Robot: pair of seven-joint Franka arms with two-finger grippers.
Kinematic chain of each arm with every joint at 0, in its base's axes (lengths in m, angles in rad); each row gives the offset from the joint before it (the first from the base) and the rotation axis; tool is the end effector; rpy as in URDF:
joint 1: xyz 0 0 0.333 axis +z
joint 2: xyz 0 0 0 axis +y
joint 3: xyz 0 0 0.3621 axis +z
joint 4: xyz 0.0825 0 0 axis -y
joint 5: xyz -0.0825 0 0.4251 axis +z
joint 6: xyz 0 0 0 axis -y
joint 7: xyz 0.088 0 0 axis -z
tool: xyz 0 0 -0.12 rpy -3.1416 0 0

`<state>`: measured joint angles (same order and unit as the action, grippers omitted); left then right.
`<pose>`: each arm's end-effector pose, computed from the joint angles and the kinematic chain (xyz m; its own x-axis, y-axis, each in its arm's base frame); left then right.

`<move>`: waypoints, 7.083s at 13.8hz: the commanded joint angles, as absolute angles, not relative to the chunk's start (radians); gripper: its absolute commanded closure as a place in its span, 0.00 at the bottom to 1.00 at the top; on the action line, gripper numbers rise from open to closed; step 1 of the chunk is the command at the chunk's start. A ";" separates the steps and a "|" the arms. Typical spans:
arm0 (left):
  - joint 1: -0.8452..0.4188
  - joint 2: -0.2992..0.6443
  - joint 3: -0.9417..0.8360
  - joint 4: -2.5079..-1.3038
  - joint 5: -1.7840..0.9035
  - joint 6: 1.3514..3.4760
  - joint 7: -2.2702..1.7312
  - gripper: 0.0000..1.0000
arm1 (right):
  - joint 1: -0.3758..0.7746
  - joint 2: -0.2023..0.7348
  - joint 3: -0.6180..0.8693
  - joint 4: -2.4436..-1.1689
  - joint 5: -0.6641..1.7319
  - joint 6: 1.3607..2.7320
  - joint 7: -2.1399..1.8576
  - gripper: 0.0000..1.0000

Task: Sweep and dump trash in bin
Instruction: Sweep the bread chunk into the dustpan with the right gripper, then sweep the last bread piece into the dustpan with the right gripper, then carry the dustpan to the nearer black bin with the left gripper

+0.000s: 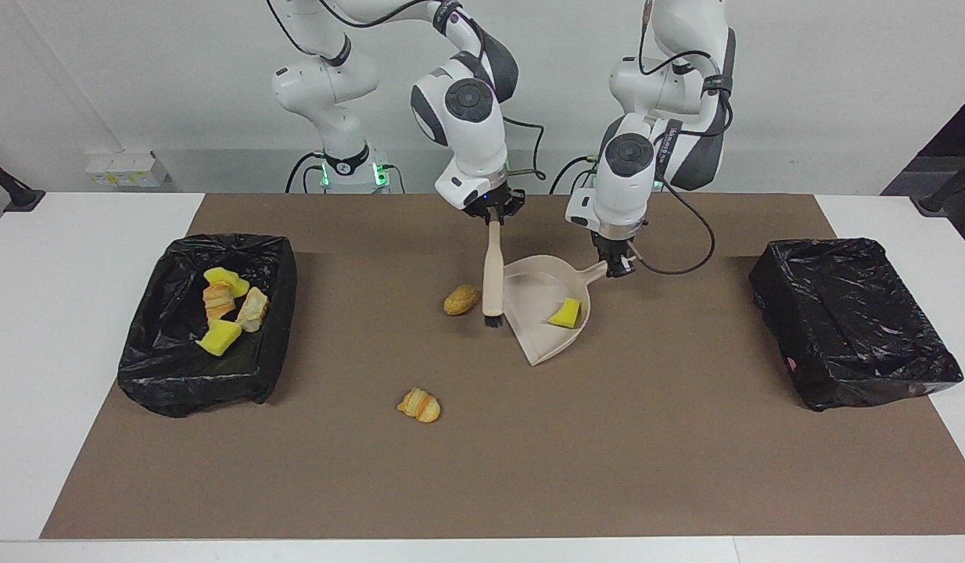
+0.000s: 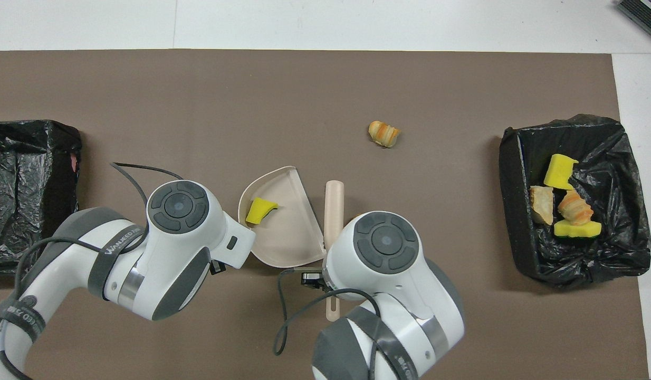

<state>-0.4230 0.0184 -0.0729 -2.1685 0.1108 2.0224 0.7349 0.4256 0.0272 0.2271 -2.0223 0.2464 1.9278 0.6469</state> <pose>0.4885 -0.2554 0.3828 0.2708 -0.9451 -0.1826 -0.9580 -0.2832 0.0452 0.4503 0.3684 0.4431 0.9679 -0.0797 -0.2383 -0.1058 -0.9895 -0.0988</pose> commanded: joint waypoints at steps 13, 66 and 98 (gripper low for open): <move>-0.471 -0.014 -0.064 -2.209 0.147 2.039 0.650 1.00 | 0.245 -0.029 0.239 -2.281 0.132 2.048 0.416 1.00; -0.428 -0.012 -0.064 -2.267 0.040 2.224 0.433 1.00 | 0.356 0.439 0.276 -1.552 0.018 1.723 0.365 1.00; 0.586 0.087 -0.046 -1.674 0.397 1.888 1.388 1.00 | 0.638 0.046 0.275 -2.258 0.328 2.097 0.762 0.47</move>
